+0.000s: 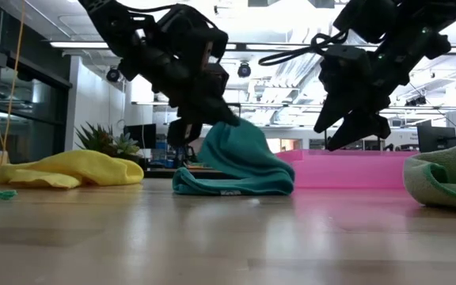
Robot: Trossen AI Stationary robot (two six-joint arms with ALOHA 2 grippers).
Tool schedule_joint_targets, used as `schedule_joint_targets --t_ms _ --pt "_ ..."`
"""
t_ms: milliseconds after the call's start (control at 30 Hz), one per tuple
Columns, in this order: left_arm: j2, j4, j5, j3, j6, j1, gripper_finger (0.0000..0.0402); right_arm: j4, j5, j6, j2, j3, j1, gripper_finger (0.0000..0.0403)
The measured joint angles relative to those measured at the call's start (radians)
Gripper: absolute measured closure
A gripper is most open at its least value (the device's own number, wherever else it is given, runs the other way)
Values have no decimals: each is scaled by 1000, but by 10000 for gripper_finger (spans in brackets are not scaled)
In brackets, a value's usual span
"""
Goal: Fold microfiber towels
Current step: Fold the blue microfiber cloth
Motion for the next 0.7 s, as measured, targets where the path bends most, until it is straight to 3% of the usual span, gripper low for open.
schedule_joint_targets --t_ms 233,467,700 --pt "-36 -65 2 0 -11 -5 401 -2 0 -4 0 0 -1 162" --pt "-124 -211 -132 0 -33 -37 401 -23 31 -7 0 0 -1 162" --pt "-104 -270 -212 1 -53 -101 401 -49 51 -7 0 0 -1 162"
